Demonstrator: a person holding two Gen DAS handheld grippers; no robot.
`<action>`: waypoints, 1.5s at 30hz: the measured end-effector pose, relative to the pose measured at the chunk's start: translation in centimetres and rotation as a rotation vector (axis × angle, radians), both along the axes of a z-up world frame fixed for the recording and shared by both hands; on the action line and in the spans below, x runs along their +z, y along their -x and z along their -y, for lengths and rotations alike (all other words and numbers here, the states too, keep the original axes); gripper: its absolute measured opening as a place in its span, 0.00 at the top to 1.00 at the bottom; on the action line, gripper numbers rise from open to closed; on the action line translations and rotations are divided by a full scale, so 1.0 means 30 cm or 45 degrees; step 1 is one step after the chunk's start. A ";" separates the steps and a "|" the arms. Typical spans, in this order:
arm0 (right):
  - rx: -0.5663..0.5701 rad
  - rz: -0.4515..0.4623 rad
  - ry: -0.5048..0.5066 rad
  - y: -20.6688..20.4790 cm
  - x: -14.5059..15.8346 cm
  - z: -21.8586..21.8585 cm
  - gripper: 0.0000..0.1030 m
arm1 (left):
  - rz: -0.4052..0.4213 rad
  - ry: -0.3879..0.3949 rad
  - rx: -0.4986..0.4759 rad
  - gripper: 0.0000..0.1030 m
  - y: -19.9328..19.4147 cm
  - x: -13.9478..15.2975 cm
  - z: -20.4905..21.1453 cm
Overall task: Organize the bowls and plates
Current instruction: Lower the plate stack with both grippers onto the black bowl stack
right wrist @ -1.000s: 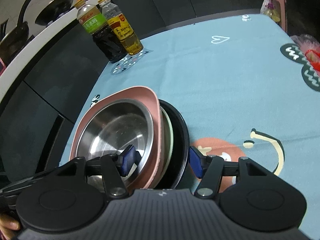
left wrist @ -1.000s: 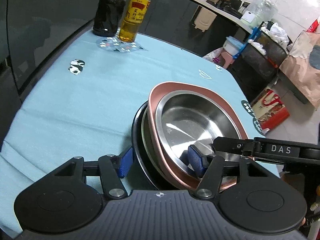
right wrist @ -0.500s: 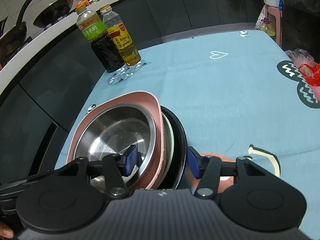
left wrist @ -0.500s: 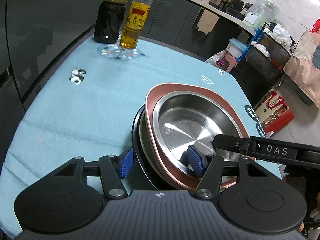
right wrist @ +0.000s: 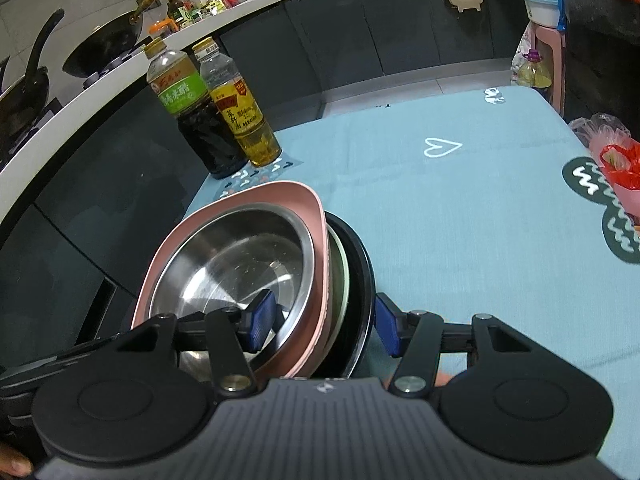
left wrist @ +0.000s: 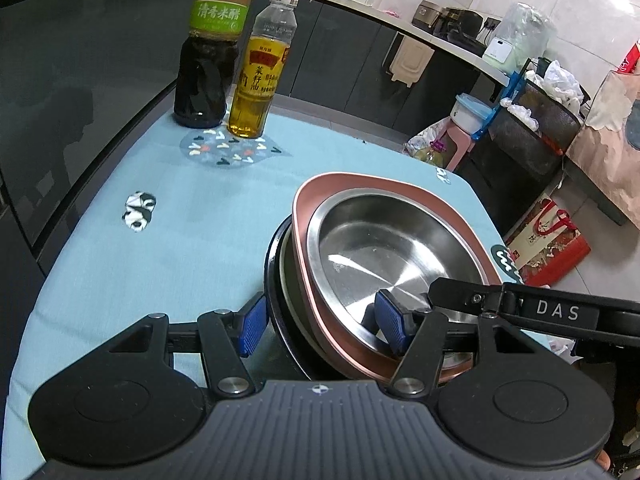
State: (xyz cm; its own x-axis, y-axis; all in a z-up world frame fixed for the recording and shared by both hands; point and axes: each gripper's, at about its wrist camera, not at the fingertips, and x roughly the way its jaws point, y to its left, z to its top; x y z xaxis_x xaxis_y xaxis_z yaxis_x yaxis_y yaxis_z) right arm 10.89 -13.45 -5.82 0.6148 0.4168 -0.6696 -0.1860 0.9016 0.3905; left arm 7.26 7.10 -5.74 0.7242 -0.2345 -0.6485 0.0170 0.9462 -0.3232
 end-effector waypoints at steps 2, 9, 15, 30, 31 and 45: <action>-0.002 -0.004 0.001 -0.018 0.001 0.000 0.64 | -0.001 -0.005 -0.003 0.46 -0.023 0.002 0.001; -0.016 -0.031 -0.003 -0.092 -0.002 -0.005 0.64 | -0.009 -0.018 0.001 0.47 -0.113 0.003 0.001; -0.035 -0.051 -0.011 -0.150 -0.006 0.006 0.64 | -0.016 -0.038 -0.020 0.47 -0.193 0.007 0.010; -0.074 -0.071 -0.004 -0.316 -0.015 0.025 0.64 | -0.019 -0.026 -0.031 0.47 -0.381 -0.008 0.022; -0.073 -0.074 0.000 -0.327 -0.016 0.023 0.64 | -0.022 -0.021 -0.028 0.47 -0.393 -0.012 0.020; -0.077 -0.060 0.003 -0.425 -0.034 0.032 0.65 | 0.006 -0.038 -0.013 0.47 -0.493 -0.024 0.035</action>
State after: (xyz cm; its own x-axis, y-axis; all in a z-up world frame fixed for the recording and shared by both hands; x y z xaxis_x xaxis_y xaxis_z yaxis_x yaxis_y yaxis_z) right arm 23.64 -14.40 -6.83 0.6062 0.3782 -0.6996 -0.1126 0.9116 0.3953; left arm 22.06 6.05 -6.45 0.7249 -0.2225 -0.6520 0.0282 0.9552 -0.2946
